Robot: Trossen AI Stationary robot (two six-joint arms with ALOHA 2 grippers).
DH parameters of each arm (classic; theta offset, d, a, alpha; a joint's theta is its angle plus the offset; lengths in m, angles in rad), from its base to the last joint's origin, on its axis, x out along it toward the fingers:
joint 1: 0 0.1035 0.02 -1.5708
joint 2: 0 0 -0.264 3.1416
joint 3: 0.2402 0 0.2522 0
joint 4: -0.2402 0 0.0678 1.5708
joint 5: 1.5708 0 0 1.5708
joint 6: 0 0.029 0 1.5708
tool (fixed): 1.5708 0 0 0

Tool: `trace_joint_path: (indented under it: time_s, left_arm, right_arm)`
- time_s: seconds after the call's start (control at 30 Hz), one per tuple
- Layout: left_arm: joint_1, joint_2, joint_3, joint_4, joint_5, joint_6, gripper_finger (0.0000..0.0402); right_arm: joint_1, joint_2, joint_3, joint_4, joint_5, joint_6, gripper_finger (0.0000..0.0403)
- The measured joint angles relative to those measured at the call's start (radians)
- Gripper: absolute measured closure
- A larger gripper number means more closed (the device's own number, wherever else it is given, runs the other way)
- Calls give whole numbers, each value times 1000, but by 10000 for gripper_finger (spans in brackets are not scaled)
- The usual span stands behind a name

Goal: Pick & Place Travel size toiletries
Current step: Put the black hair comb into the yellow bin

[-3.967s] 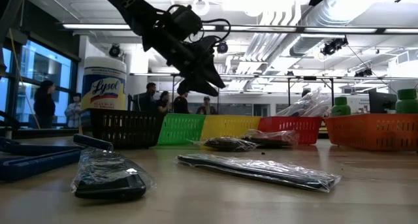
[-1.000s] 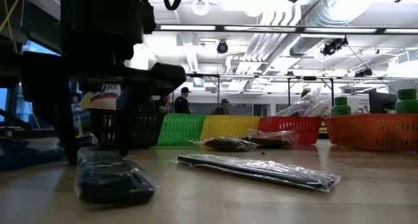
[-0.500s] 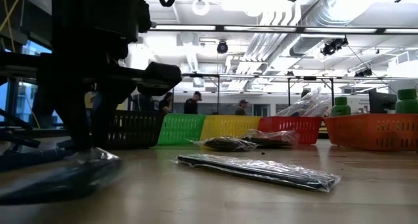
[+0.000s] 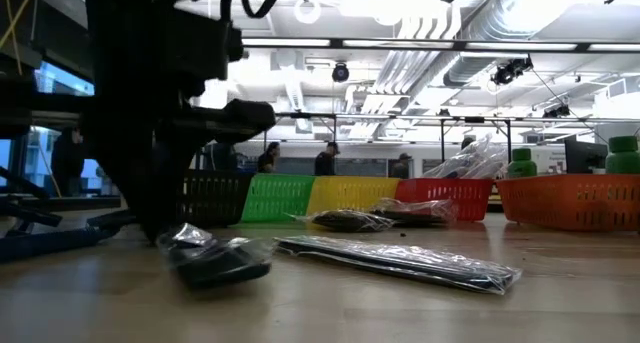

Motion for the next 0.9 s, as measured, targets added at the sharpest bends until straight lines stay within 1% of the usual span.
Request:
trace_joint_path:
  time_s: [0.13, 0.3, 0.43, 0.57, 0.73, 0.9]
  left_arm:
    - [1, -36, -3, -40, -44, -14, 401]
    - [6, -87, -3, -109, -50, -74, 401]
    - [6, -142, 0, -125, -54, -110, 401]
    - [20, -205, 0, -137, -58, -185, 401]
    - [91, -280, 1, -138, -78, -277, 401]
    - [205, -315, 4, -134, -90, -316, 401]
  right_arm:
    - [0, 0, 0, 0, -1, 0, 239]
    - [7, 0, 0, -3, -2, 0, 239]
    - [20, 0, 0, -13, -3, -4, 239]
    - [36, 0, 0, -20, -3, 2, 239]
    - [54, 0, 0, -20, -3, 3, 239]
    - [62, -26, 0, -21, -2, -1, 239]
